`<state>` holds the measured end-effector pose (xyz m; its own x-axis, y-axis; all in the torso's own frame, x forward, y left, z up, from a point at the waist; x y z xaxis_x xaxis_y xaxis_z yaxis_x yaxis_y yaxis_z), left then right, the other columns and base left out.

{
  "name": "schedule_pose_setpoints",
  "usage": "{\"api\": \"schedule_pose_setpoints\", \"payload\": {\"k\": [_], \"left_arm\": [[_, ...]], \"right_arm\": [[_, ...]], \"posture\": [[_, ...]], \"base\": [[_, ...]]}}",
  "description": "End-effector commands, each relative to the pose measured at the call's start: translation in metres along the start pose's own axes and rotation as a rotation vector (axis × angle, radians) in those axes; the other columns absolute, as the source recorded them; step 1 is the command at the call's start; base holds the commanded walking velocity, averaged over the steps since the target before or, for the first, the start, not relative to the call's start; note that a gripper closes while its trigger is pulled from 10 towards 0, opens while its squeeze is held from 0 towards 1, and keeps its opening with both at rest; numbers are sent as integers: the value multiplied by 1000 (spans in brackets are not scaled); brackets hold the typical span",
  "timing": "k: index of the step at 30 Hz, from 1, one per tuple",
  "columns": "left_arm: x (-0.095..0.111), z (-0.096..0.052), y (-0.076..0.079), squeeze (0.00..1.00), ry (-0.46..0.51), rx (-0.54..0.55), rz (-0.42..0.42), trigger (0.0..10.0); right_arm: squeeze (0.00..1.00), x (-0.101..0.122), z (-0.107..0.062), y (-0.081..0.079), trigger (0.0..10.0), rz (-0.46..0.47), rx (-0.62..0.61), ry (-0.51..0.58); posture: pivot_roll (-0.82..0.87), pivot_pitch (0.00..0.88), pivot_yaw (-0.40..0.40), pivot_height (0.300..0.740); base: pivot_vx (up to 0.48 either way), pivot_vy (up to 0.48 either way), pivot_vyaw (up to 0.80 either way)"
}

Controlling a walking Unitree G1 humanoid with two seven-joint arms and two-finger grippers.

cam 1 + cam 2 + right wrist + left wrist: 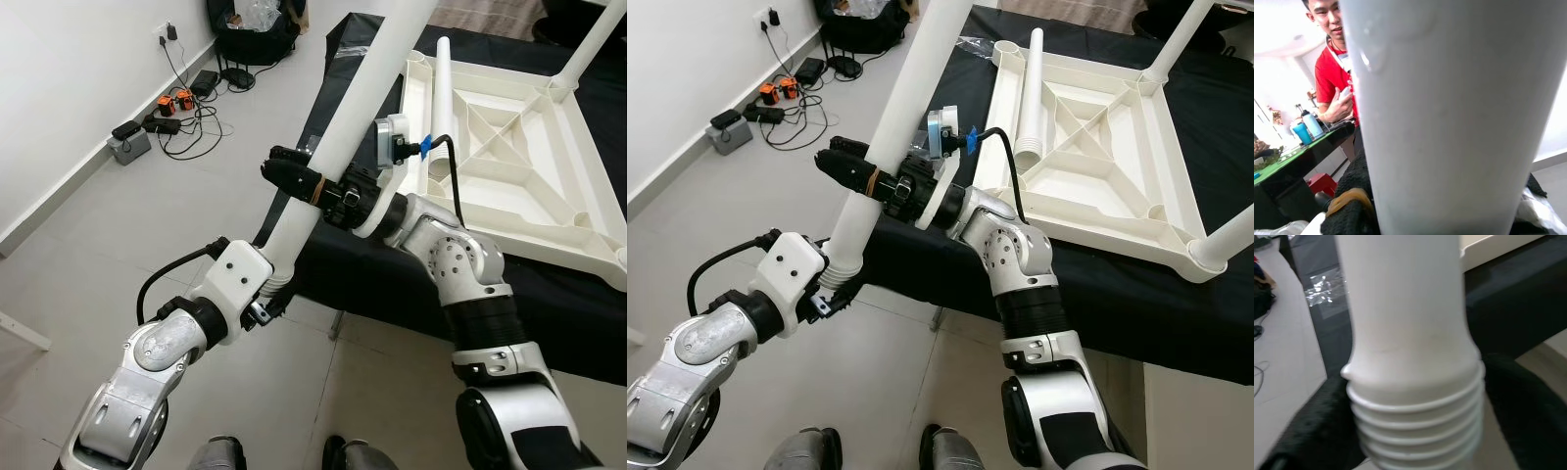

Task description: Building children table

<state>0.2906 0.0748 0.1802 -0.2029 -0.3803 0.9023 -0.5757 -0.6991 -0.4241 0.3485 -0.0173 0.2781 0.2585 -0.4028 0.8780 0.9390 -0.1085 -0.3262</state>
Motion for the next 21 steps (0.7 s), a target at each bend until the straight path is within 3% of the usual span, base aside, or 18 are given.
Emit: {"api": "schedule_pose_setpoints", "payload": {"k": [1,7,8,16,21], "left_arm": [[6,0,12,1000,23,-49,-23,10000],[-1,1,4,1000,-12,-4,33,10000],[-3,1,4,0,-18,-8,33,10000],[-9,-2,-26,0,-50,105,57,10000],[-10,-3,-28,0,-56,115,63,10000]], "right_arm": [[0,10,5,-5,0,-28,23,26],[0,17,5,-1,0,-35,4,45],[0,19,5,-1,0,-37,6,50],[0,30,-1,7,0,-83,-36,65],[0,43,-6,20,0,-129,-116,99]], "posture": [[77,138,-56,740],[79,136,-60,740],[79,136,-60,740],[78,142,-60,740],[80,144,-61,740]], "base": [[0,0,0],[0,0,0],[0,0,0],[0,0,0],[0,0,0]]}}
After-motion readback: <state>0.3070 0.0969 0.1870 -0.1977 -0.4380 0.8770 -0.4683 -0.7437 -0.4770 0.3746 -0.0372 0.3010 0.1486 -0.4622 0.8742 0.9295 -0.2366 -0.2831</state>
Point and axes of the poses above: a point about 5 cm out from each wrist's last joint towards the gripper, its own z axis pointing out of the wrist towards the gripper, its own x axis along the axis of the wrist's last joint, y = z × x, the point moved 6 cm from there along z, pointing out of the wrist towards the gripper, and after that the axes turned 6 degrees about z, right-handed, at the moved point
